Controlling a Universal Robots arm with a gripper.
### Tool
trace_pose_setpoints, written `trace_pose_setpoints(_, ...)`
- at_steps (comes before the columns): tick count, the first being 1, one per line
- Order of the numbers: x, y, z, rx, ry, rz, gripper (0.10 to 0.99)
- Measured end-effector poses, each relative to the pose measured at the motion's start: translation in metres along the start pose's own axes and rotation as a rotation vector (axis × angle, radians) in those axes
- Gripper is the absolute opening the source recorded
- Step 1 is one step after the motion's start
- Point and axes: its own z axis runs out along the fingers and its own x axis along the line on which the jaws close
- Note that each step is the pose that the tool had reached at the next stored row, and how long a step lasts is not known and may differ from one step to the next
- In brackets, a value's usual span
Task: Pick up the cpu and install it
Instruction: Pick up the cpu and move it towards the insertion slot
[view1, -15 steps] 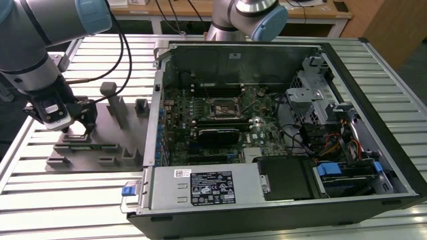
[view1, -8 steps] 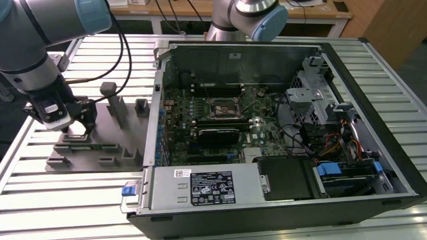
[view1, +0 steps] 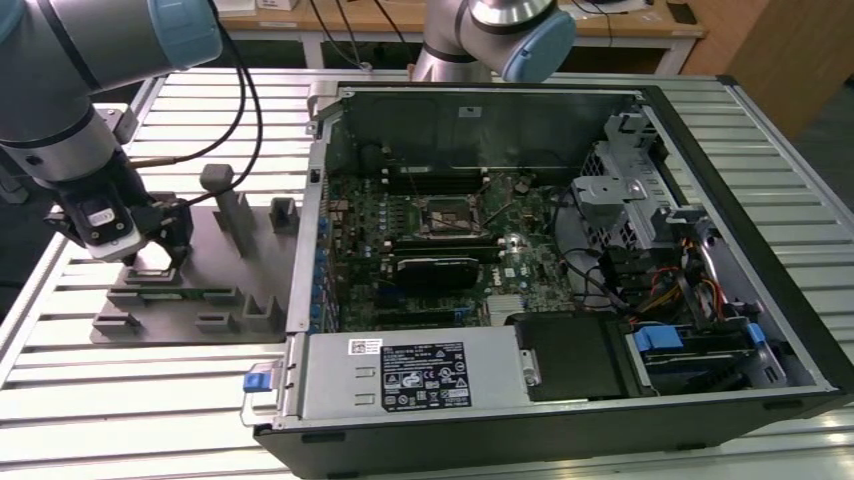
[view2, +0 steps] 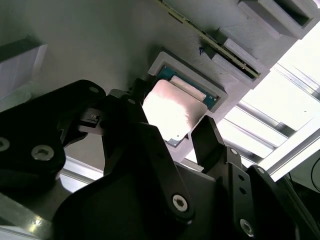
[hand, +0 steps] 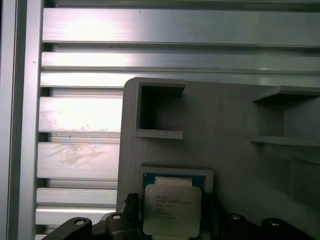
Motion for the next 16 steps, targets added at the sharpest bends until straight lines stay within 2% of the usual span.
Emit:
trace_pose_setpoints(2,0.0000,0.0000,0.0000,0.000,0.0000,0.000,0.624)
trace_pose_setpoints(3,0.0001,0.0000,0.0000,0.000,0.0001,0.000,0.557)
trace_pose_setpoints(4,0.0001,0.0000,0.0000,0.000,0.0000,0.000,0.545)
trace_pose_setpoints(10,0.0002,0.0000,-0.0001,0.000,-0.0001,0.000,0.545)
trace_pose_setpoints(16,0.0002,0.0003,-0.0059,0.000,-0.0002,0.000,0.545)
